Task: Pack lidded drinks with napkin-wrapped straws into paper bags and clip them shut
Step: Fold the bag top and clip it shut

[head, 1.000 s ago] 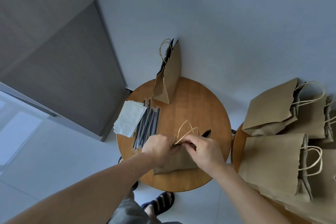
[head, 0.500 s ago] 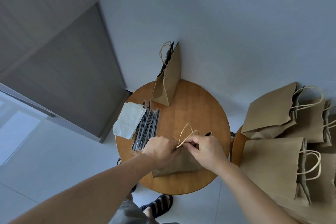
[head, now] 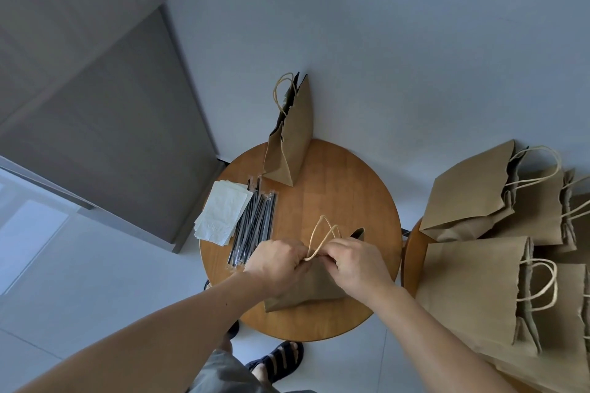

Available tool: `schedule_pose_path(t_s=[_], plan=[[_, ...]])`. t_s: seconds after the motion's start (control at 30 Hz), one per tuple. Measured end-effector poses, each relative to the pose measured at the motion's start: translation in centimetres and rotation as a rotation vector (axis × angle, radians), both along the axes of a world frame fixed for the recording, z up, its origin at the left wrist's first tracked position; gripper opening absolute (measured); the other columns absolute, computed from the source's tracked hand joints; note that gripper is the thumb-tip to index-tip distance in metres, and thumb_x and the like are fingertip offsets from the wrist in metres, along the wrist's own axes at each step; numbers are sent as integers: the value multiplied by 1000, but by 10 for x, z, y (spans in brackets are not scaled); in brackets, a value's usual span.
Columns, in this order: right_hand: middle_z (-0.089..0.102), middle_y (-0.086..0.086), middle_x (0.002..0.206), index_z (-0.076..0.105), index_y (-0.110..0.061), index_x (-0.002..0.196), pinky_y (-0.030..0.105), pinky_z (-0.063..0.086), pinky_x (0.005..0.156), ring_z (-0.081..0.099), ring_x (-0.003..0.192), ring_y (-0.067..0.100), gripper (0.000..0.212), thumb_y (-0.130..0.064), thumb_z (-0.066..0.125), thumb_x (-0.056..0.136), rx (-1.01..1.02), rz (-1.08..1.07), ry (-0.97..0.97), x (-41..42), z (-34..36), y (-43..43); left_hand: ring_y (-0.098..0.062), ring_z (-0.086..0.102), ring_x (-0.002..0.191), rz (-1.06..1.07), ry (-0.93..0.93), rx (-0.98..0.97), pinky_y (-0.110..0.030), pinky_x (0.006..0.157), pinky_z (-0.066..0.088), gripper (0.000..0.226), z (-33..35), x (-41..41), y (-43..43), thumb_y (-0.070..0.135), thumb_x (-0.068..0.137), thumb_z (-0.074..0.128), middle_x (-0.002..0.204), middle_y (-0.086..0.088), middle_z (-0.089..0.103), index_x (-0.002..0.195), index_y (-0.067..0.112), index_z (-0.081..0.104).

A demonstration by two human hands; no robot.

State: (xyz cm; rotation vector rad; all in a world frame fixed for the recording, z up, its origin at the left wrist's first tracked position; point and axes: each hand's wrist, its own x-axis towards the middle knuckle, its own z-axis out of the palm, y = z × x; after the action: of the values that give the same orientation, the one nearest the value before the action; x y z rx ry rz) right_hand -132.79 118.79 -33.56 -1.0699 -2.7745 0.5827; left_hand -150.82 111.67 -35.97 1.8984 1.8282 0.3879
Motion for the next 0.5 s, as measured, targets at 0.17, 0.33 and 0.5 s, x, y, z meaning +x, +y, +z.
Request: schedule_pose_path(t_s=[0.17, 0.33, 0.5], plan=[[67, -12, 97, 70, -22, 97, 32, 53, 69, 60, 89, 11, 22, -35, 53, 98, -10, 20, -111, -2, -2, 1, -16, 57, 74, 13, -1, -38, -29, 64, 43, 30, -1, 1, -1, 39, 98, 50, 81, 4, 64, 86, 18, 68], [67, -10, 99, 70, -21, 98, 33, 53, 69, 62, 88, 13, 22, -35, 52, 98, 9, 55, -124, -3, -4, -3, -14, 58, 71, 30, -36, 21, -23, 59, 34, 24, -2, 3, -10, 35, 97, 56, 79, 4, 67, 88, 18, 71], [69, -9, 101, 72, -18, 101, 29, 54, 64, 67, 83, 13, 19, -32, 63, 93, 54, 77, 19, 6, -2, -13, -13, 62, 81, 55, -31, -32, -28, 67, 48, 28, 2, 6, -12, 43, 97, 51, 88, 8, 68, 99, 25, 72]])
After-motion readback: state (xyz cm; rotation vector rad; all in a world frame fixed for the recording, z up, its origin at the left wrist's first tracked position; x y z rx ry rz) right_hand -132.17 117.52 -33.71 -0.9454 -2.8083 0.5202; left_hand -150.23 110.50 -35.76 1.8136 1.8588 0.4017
